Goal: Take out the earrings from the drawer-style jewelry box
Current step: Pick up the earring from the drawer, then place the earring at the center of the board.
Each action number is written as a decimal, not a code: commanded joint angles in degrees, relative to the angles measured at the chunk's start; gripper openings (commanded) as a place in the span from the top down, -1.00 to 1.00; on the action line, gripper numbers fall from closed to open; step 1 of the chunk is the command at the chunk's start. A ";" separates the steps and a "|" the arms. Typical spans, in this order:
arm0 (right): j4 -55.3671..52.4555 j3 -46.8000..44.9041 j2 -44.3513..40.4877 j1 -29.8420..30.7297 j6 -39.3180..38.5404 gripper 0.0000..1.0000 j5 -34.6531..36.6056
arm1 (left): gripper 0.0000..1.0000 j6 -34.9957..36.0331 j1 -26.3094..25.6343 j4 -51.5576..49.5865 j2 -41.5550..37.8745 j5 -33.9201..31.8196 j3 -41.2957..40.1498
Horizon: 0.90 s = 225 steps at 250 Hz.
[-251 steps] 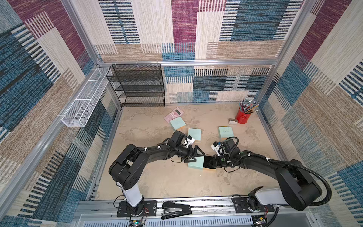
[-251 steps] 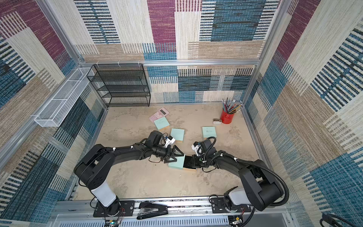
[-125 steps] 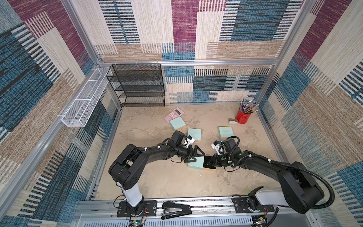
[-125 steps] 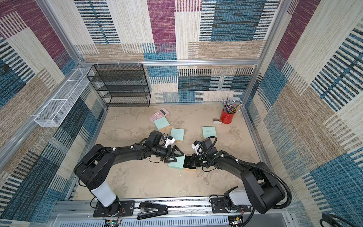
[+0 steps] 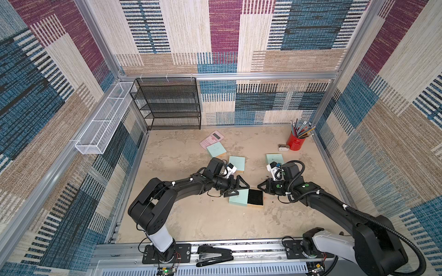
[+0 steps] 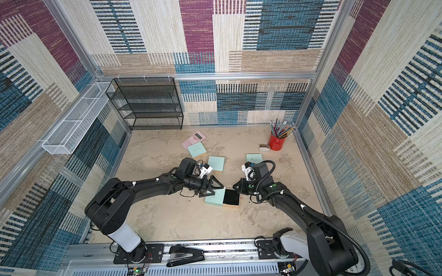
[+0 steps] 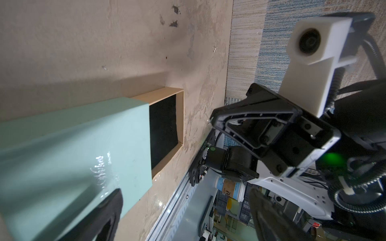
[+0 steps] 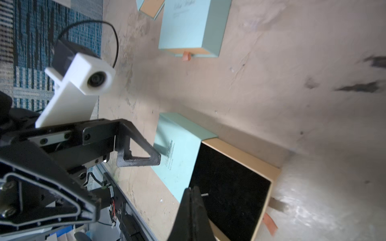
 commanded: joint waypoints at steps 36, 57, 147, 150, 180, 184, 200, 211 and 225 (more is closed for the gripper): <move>-4.59 -1.67 -5.93 -11.05 2.01 1.00 4.60 | -0.89 1.76 -0.06 -4.67 -5.57 1.05 2.06; -3.86 -3.31 -7.04 -14.98 3.52 1.00 5.24 | -0.91 4.41 0.04 -8.88 -7.97 0.27 3.61; -3.28 -7.36 -10.39 -28.68 4.92 1.00 8.45 | -0.97 24.42 0.40 -30.95 -20.67 -10.07 11.39; -3.24 -7.31 -10.30 -28.98 4.78 1.00 8.54 | -0.97 24.56 0.50 -31.09 -20.83 -9.87 11.36; -3.00 -6.85 -8.38 -32.08 3.94 1.00 9.77 | -0.97 25.45 1.13 -30.52 -21.93 -6.31 10.72; -2.87 -6.87 -8.10 -32.52 3.81 1.00 9.89 | -0.97 25.39 1.13 -30.42 -22.03 -6.02 10.48; -2.10 -6.99 -7.58 -33.56 2.98 1.00 12.09 | -0.97 24.55 1.22 -29.26 -22.39 -5.46 9.41; -1.50 -7.08 -6.80 -34.38 2.33 1.00 12.94 | -0.97 23.96 1.31 -28.26 -22.53 -4.72 8.68; -0.95 -6.86 -4.95 -35.58 1.93 1.00 12.11 | -0.97 23.41 1.31 -27.39 -22.66 -3.65 8.16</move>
